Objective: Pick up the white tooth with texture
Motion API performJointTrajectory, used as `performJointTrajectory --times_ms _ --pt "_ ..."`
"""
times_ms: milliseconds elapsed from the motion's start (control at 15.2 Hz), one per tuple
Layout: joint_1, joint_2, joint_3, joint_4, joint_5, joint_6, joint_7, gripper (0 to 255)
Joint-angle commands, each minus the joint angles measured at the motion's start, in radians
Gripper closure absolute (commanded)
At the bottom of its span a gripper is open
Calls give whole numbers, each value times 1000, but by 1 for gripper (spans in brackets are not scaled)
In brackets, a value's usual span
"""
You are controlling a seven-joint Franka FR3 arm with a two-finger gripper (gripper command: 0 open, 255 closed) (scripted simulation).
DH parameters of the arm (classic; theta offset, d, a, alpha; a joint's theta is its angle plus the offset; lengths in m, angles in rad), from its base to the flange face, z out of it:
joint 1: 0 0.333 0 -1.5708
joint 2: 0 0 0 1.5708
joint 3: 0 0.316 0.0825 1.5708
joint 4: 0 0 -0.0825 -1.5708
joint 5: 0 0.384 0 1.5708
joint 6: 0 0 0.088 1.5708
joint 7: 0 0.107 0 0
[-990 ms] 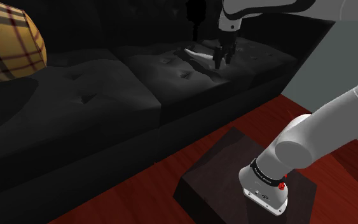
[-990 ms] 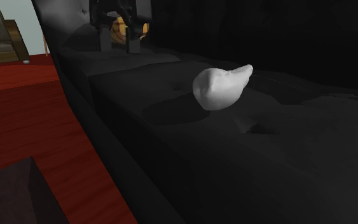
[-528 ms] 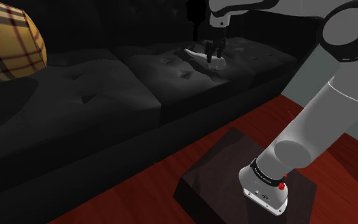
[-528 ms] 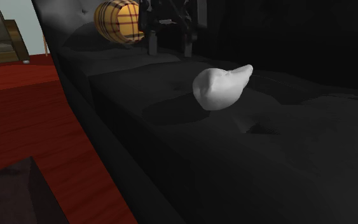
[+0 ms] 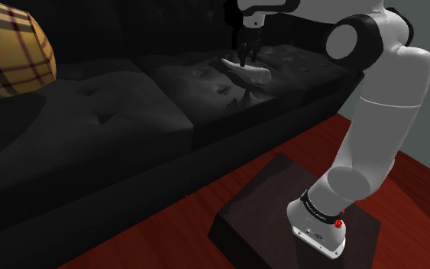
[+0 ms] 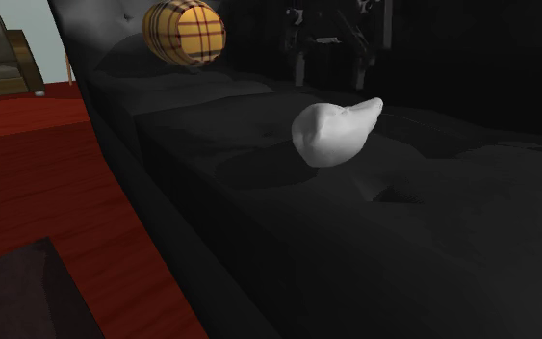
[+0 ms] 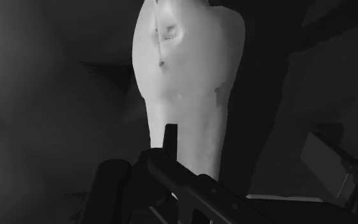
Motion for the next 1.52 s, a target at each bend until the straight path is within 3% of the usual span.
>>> performJointTrajectory --times_ms 0,198,858,924,1452 --pt "-22 106 1 153 23 -41 -24 0" --pt "-67 287 7 431 56 -129 -55 0" --pt "-57 267 9 295 52 -14 -47 0" --pt "-57 267 9 298 52 -17 -46 255" --pt "-56 270 9 302 52 -18 -46 255"
